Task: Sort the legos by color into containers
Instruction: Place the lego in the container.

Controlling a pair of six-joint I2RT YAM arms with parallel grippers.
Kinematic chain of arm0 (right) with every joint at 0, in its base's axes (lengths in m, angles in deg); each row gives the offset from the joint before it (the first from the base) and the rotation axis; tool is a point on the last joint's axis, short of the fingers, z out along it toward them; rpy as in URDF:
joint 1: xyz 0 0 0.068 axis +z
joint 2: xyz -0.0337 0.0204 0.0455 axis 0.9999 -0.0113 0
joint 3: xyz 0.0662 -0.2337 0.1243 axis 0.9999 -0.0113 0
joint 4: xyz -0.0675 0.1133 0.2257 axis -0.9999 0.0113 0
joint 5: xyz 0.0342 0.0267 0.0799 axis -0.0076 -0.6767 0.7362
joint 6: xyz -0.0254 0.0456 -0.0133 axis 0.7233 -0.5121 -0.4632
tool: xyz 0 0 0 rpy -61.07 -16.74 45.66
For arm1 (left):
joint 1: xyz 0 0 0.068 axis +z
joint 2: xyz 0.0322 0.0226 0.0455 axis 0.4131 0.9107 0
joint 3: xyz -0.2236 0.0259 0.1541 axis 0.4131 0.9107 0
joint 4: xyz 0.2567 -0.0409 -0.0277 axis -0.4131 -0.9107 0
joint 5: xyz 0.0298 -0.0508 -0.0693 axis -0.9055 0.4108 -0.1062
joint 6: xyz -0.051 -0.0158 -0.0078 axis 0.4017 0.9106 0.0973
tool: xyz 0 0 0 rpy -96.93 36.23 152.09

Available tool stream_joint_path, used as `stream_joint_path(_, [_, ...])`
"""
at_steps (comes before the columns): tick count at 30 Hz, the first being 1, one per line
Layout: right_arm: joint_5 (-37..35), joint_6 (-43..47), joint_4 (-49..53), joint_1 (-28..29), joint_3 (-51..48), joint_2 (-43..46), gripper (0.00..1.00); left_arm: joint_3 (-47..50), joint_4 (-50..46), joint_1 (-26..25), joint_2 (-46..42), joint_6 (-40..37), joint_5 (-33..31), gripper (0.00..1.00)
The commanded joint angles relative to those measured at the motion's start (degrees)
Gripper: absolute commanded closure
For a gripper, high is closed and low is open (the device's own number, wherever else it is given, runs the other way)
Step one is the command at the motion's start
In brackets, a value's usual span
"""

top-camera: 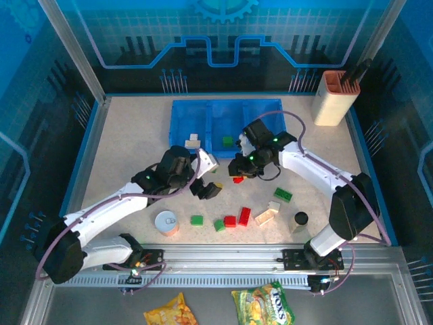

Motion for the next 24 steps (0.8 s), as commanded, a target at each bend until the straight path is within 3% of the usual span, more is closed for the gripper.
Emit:
stream_joint_path(1, [-3.90,4.27,4.21,-3.26,2.90,-0.03,0.80,-1.75,-1.69,2.30,-1.86,6.43,-8.76,0.05])
stream_joint_path(3, [-5.01,5.57,5.04,-4.83,4.21,-0.51,0.80,-2.18,-2.55,3.25,-2.17,8.21,-10.46,0.01])
stream_joint_path(12, [-11.09,10.76,6.71,-11.12,11.10,-6.18,0.80,-5.78,-9.06,4.59,-0.31,18.49,-22.50,0.01])
stream_joint_path(19, [-15.98,14.14,7.24,-15.96,20.59,-15.26,0.81,-10.43,-17.56,5.83,2.42,23.93,-22.49,0.01])
stream_joint_path(24, [-18.72,16.19,8.29,-18.09,29.74,-23.56,0.80,-11.20,-19.89,5.76,3.29,24.00,-15.63,0.01])
